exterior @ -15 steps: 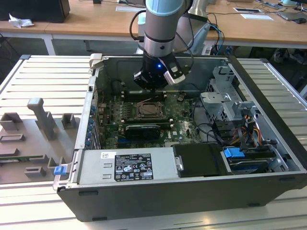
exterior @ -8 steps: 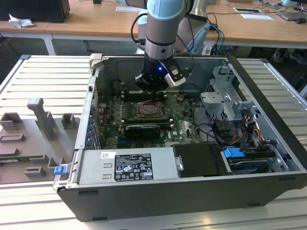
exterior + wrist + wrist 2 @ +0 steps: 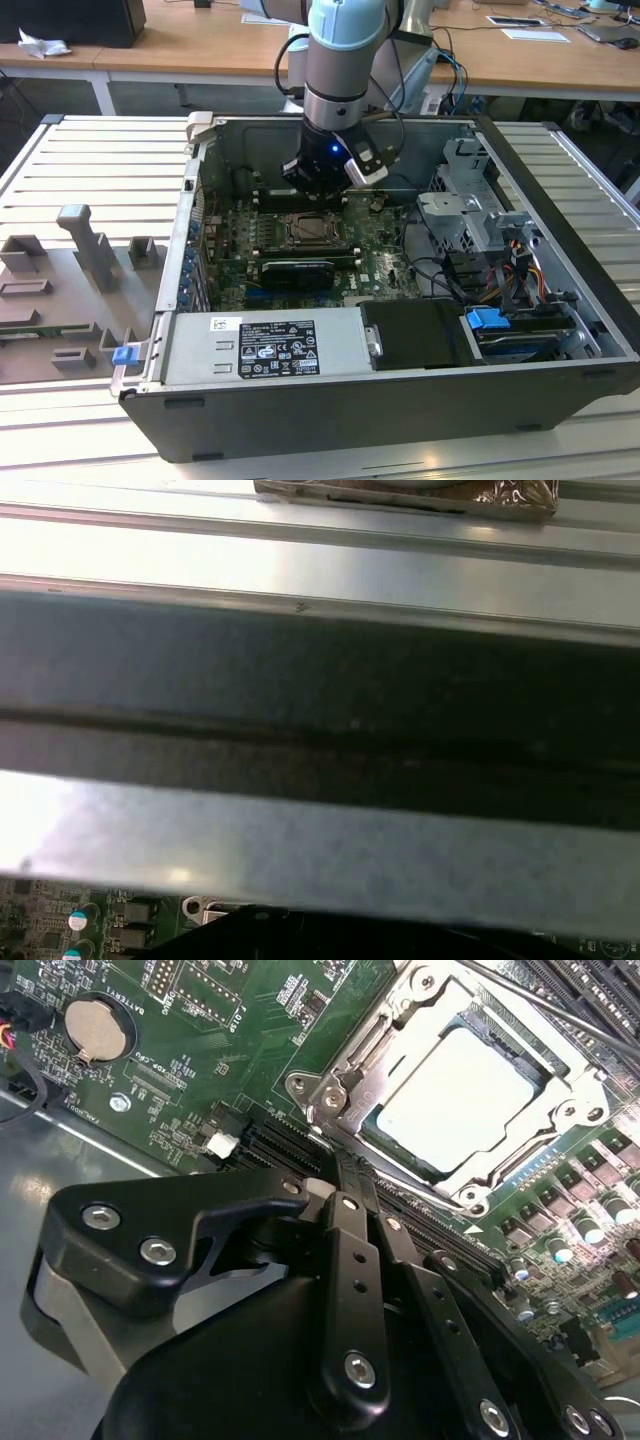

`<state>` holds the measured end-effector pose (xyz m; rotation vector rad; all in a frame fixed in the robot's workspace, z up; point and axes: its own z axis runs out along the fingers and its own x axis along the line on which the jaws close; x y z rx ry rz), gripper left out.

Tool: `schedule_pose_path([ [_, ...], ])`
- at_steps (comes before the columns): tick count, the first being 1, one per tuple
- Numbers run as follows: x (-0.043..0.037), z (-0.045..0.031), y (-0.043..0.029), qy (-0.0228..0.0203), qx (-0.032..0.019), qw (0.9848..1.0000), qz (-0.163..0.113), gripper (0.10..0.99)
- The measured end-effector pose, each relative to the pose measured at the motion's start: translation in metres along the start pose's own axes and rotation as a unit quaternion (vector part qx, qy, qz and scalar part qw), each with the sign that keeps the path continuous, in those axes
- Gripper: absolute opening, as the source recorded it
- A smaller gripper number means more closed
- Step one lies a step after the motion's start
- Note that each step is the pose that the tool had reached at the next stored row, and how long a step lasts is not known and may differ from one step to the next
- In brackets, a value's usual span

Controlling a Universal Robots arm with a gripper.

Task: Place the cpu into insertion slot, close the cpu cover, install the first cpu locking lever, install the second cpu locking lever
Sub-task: 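Install the first cpu locking lever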

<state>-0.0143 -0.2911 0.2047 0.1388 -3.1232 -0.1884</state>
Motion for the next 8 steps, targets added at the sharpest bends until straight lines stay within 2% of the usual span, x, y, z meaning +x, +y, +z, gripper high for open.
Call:
schedule_pose_path([
  [8, 0.0000, 0.0026, -0.0003, 0.0002, 0.0017, 1.0000, 0.000, 0.106],
])
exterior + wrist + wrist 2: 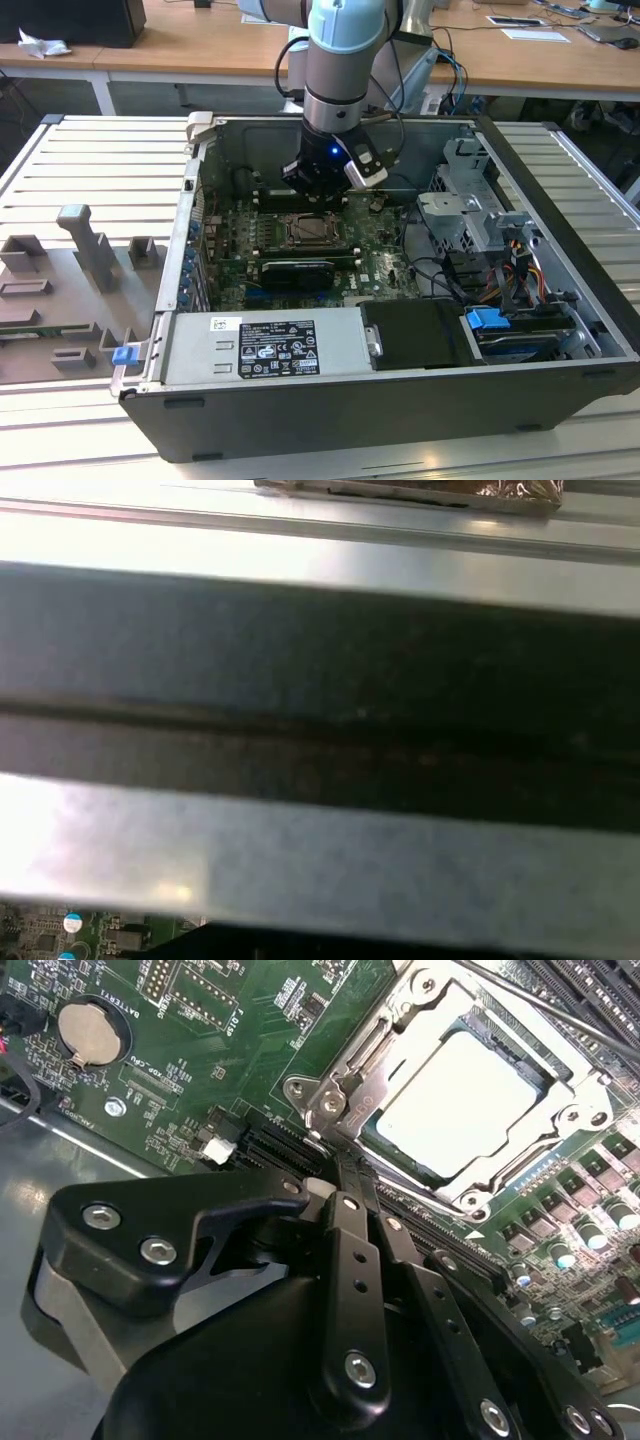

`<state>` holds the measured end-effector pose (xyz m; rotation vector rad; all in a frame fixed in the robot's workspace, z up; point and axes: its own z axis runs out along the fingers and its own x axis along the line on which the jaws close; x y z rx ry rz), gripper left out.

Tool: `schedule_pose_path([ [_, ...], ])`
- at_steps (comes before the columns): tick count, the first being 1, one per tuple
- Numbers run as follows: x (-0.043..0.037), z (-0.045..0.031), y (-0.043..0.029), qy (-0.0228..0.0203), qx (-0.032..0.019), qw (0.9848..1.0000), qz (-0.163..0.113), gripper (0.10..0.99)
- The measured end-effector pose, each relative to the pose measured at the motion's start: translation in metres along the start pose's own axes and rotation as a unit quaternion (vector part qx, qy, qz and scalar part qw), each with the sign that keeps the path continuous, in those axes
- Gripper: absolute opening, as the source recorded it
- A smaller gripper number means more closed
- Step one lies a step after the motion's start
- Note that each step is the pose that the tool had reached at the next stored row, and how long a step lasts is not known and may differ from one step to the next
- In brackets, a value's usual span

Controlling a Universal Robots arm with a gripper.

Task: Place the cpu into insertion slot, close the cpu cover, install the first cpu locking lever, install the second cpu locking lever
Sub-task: 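Install the first cpu locking lever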

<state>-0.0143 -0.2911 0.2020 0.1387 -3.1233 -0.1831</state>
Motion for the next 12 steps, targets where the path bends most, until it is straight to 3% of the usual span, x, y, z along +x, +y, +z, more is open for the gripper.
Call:
schedule_pose_path([
  [12, 0.0000, -0.0008, 0.0001, 0.0004, 0.0044, 1.0000, 0.000, 0.106],
])
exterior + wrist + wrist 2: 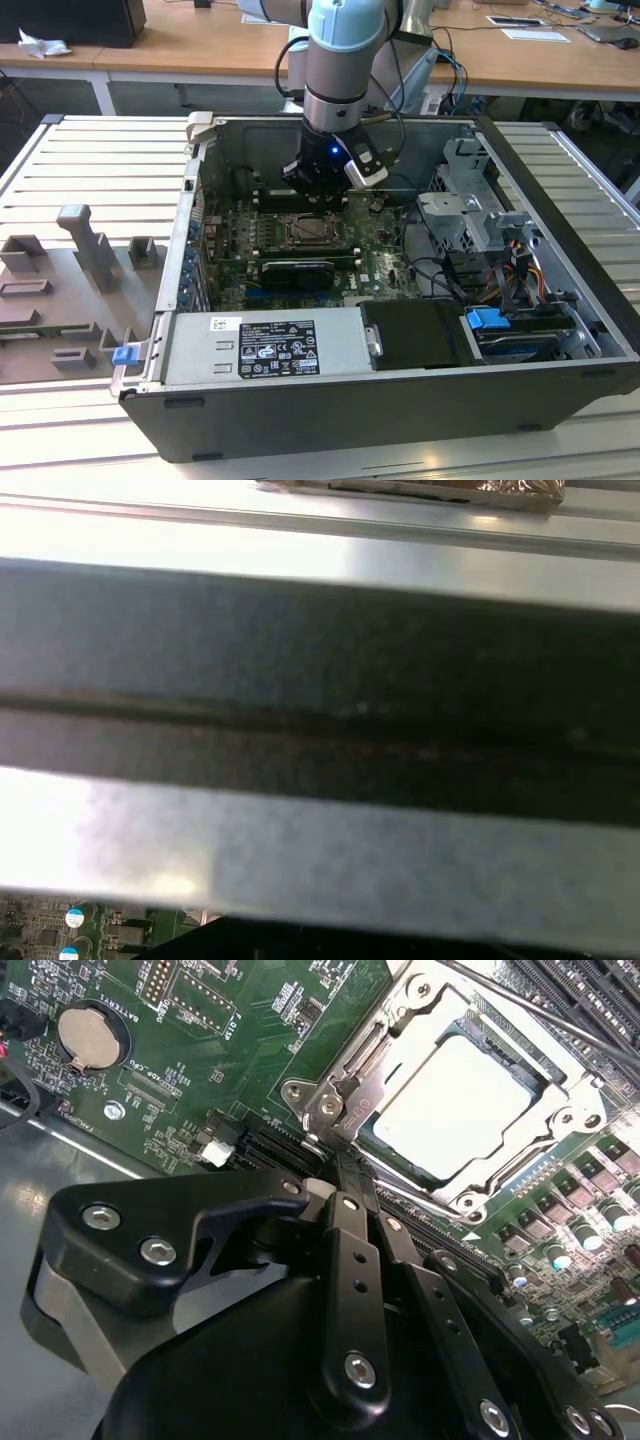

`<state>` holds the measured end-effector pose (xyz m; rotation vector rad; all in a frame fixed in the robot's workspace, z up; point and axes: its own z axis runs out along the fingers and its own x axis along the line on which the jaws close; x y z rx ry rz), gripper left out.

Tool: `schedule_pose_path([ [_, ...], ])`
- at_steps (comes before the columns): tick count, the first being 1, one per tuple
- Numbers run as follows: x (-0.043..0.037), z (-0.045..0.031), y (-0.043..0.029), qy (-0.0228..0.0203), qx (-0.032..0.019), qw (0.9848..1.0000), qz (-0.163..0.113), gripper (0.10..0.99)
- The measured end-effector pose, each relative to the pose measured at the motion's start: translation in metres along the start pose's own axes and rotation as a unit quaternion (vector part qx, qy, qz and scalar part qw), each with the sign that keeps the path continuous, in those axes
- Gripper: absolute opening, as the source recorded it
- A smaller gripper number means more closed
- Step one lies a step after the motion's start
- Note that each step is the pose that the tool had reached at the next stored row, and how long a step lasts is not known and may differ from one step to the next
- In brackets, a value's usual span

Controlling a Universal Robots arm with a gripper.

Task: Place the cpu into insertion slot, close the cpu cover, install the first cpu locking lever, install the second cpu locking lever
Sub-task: 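Install the first cpu locking lever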

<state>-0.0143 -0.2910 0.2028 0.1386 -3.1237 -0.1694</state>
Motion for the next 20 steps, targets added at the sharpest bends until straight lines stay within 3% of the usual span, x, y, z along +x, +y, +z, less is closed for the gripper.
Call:
schedule_pose_path([
  [20, 0.0000, -0.0012, 0.0001, 0.0002, 0.0017, 1.0000, 0.000, 0.106],
])
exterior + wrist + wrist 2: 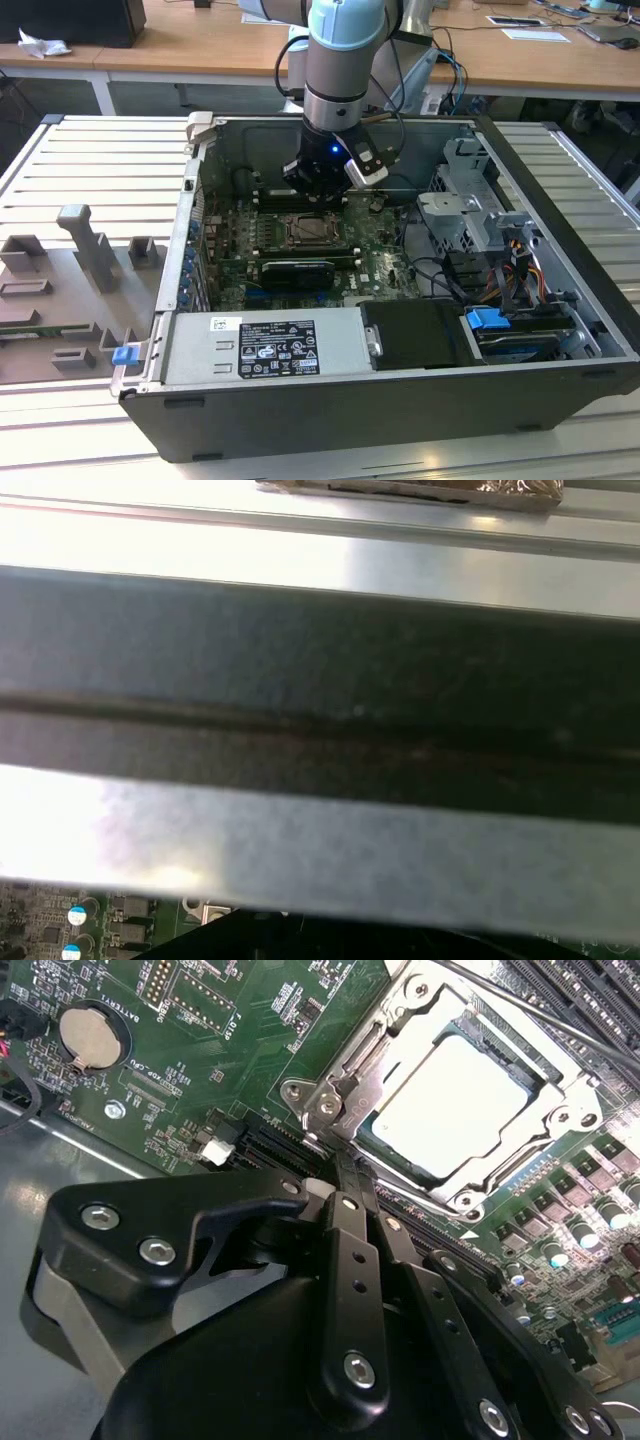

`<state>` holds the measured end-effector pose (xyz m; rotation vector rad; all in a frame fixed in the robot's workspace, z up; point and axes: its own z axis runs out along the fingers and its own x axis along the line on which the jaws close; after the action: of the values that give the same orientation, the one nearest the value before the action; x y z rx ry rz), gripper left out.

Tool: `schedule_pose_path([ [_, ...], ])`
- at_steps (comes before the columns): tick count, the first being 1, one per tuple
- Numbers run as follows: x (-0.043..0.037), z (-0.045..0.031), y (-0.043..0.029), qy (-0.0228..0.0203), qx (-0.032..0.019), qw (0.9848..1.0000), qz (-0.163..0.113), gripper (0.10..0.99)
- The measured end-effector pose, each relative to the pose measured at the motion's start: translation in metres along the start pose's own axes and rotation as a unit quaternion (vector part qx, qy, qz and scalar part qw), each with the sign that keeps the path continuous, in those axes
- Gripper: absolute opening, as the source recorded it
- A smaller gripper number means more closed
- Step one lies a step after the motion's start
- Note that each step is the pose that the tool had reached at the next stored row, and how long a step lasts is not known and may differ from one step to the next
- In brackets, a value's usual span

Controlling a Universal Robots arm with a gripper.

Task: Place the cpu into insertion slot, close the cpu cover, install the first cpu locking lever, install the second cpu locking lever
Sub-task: 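Install the first cpu locking lever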

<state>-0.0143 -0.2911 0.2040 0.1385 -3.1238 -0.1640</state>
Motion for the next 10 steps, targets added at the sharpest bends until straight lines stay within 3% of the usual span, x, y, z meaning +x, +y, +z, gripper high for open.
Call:
schedule_pose_path([
  [6, 0.0000, -0.0008, 0.0001, 0.0000, 0.0010, 1.0000, 0.000, 0.106],
  [10, 0.0000, -0.0001, 0.0000, 0.0010, 0.0113, 0.9999, 0.000, 0.106],
])
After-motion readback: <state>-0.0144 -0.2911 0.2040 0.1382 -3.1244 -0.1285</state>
